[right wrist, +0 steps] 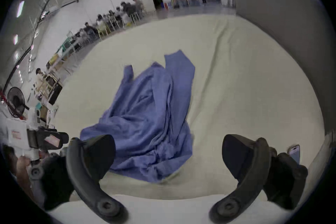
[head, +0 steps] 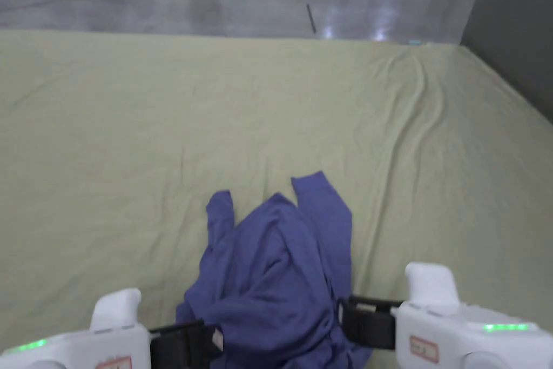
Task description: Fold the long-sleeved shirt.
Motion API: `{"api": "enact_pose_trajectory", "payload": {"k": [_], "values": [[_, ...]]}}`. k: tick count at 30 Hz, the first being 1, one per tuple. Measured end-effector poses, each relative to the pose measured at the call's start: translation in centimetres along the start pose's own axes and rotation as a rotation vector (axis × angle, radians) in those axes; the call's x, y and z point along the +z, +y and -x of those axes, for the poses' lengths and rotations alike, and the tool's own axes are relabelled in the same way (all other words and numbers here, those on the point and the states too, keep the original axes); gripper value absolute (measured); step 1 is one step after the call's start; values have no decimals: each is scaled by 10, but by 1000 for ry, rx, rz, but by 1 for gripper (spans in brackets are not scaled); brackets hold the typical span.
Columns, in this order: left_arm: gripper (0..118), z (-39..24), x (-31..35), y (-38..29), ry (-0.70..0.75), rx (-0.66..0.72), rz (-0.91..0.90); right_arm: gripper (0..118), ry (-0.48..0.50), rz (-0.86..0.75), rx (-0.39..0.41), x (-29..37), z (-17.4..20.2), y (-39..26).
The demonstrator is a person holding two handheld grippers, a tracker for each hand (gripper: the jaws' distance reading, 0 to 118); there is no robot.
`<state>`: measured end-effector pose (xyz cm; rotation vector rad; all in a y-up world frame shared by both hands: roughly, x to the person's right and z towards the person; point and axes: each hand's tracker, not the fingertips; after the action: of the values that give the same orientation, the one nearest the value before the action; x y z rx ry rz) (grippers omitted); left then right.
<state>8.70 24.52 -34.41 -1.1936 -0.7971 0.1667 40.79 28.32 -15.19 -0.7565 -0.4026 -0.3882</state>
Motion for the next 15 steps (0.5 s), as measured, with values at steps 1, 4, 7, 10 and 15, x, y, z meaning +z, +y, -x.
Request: {"api": "enact_pose_trajectory", "payload": {"k": [1,4,7,10,15], "values": [[118,0,4,8,7,7,4,118,6,14,-3,7,0,-8],[116,6,4,-25,41,54,105,109,-17,97,27,11,8,-43],[0,2,-4,-57,95,18,144,3,-21,171,52,6,19,-80],[0,3,-12,-68,51,43,170,3,68,224,-35,9,17,-95],[0,7,0,-30,74,39,57,3,79,207,21,7,32,-92]]}}
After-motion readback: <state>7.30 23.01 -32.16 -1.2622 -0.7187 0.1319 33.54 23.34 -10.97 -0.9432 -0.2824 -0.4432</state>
